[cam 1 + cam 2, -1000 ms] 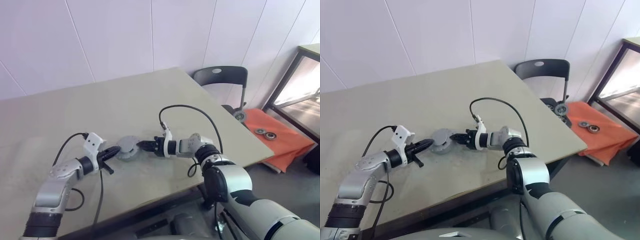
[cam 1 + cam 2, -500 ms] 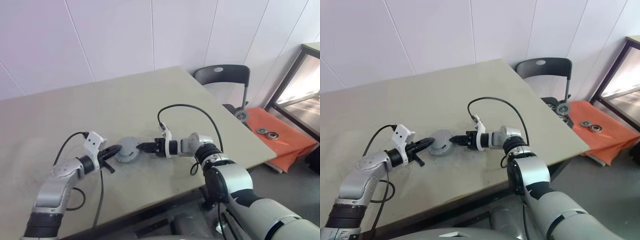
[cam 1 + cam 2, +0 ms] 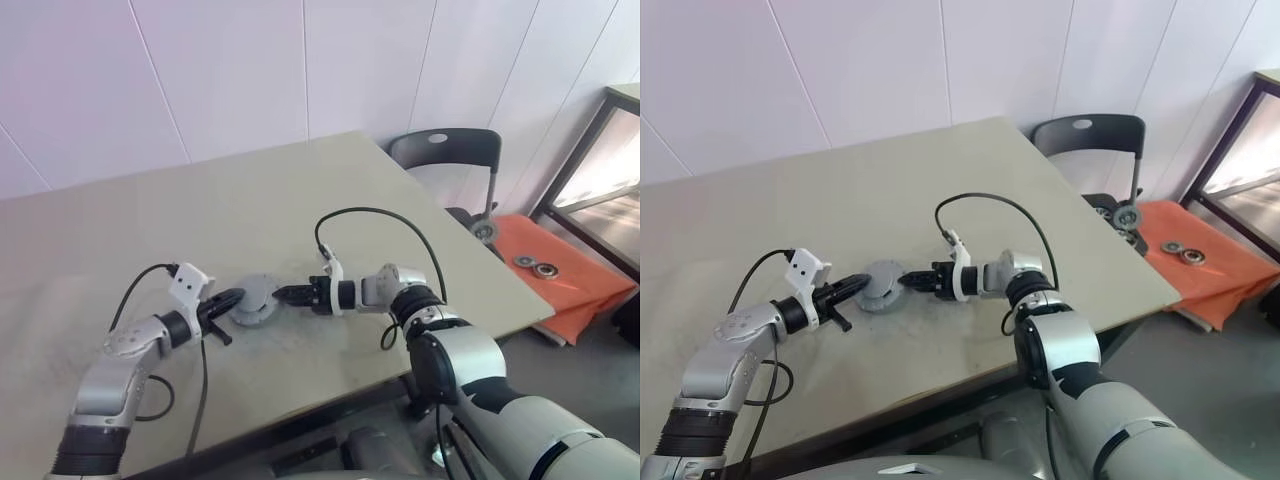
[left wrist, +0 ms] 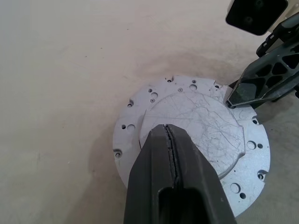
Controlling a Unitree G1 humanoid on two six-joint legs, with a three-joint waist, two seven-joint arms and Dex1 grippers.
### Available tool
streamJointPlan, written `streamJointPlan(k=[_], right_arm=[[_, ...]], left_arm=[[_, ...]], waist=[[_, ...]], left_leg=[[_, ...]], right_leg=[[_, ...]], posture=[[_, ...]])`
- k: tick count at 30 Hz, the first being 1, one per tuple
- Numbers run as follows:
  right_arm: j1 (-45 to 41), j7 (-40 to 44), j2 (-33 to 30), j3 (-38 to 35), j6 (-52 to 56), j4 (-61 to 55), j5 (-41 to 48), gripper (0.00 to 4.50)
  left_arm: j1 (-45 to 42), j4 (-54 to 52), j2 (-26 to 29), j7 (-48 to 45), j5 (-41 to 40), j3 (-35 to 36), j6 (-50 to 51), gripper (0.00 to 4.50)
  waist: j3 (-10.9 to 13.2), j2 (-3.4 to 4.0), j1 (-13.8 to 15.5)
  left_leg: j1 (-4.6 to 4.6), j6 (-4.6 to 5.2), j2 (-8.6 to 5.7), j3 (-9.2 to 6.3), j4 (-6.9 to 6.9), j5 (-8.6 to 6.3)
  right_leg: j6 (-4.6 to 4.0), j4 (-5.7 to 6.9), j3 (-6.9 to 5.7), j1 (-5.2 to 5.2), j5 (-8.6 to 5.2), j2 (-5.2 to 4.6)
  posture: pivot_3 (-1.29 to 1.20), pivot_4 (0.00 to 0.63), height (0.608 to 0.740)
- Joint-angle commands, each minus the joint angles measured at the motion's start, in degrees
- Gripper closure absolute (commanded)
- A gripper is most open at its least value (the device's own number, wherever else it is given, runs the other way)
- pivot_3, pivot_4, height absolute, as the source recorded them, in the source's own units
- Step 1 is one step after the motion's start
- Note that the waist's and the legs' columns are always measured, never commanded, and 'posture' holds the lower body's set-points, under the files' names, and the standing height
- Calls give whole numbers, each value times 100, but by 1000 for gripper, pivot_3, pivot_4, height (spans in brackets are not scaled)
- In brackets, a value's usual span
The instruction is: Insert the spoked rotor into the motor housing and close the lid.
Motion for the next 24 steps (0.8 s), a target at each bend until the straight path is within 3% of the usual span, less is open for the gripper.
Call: streamJointPlan(k=[1, 12, 24], right_arm=[[158, -469, 121, 190, 249, 389, -331, 3261], [136, -17, 189, 116, 457, 299, -225, 3261], [131, -80, 290, -723, 670, 345, 339, 3261]], left_arm=[[-36, -92, 18, 6, -23, -11, 31, 4500], [56, -1070, 327, -152, -1463, 845, 1268, 4500], [294, -1092, 820, -149, -1786, 1408, 1571, 4500]], waist=[[0, 0, 1], [0, -7, 2], [12, -37, 6]], left_leg=[[0, 0, 0, 0, -3, 0], [-13, 3, 1, -1, -18, -2], [-14, 3, 1, -6, -19, -2]], right_leg=[[0, 0, 0, 0, 0, 0], [3, -1, 0, -24, 3, 0], [0, -5, -4, -44, 5, 0]], posture=[[0, 0, 740], [0, 0, 740], [0, 0, 740]])
